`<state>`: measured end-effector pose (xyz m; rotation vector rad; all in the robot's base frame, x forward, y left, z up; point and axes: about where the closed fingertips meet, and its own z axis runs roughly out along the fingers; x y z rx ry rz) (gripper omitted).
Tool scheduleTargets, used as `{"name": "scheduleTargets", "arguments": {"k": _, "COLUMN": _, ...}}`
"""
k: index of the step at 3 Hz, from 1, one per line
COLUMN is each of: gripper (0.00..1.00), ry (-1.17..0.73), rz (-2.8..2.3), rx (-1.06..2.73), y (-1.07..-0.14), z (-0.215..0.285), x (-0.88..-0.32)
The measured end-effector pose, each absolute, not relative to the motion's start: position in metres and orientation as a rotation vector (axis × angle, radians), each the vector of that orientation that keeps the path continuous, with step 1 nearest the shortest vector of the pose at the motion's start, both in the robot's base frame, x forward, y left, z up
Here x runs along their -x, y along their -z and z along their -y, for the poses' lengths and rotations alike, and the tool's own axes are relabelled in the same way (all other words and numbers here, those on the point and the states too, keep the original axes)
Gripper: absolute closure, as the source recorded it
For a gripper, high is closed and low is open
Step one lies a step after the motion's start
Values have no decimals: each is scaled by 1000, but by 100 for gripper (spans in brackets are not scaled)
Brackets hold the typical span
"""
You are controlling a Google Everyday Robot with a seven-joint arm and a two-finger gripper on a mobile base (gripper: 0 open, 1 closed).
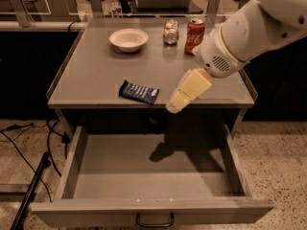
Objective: Place rxbar blueberry into top drawer
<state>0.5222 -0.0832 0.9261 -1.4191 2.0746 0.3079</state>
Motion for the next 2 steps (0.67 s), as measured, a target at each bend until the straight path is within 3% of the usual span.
{"name": "scheduleTargets", "arguments": {"k": 2, "gripper": 0, "ry": -312, "rz": -1894, "rx": 1397, "y": -906, "z": 14, "x": -554}}
